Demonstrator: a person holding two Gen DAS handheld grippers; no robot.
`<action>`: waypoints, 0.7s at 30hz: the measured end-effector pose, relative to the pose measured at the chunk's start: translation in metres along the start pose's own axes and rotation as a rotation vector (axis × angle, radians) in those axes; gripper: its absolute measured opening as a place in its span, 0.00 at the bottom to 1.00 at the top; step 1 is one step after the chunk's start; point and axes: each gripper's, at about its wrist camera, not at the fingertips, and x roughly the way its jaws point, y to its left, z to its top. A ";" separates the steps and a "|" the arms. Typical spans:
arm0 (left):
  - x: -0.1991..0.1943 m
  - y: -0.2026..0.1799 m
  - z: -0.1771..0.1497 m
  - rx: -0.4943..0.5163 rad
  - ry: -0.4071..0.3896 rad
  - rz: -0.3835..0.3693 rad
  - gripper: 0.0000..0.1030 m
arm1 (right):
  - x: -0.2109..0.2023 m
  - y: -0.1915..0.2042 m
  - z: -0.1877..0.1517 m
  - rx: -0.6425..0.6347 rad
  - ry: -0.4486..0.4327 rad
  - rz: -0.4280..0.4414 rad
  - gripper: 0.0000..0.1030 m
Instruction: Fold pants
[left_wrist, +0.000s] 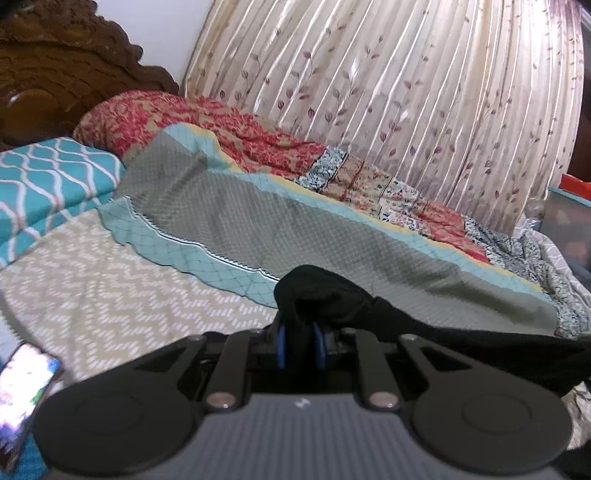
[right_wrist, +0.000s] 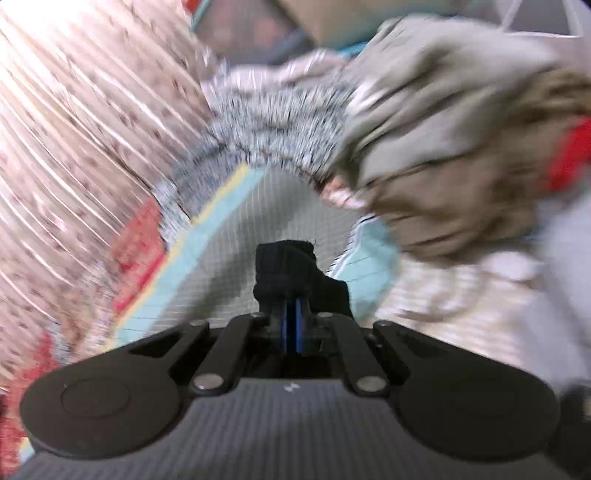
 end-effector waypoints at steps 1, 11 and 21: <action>-0.013 0.003 -0.004 0.000 -0.004 0.002 0.14 | -0.028 -0.019 -0.003 0.013 -0.009 0.013 0.07; -0.091 0.027 -0.103 0.073 0.206 0.096 0.36 | -0.118 -0.155 -0.089 -0.052 0.079 -0.278 0.17; -0.123 0.113 -0.084 -0.367 0.250 0.067 0.54 | -0.181 -0.178 -0.092 0.073 -0.082 -0.173 0.43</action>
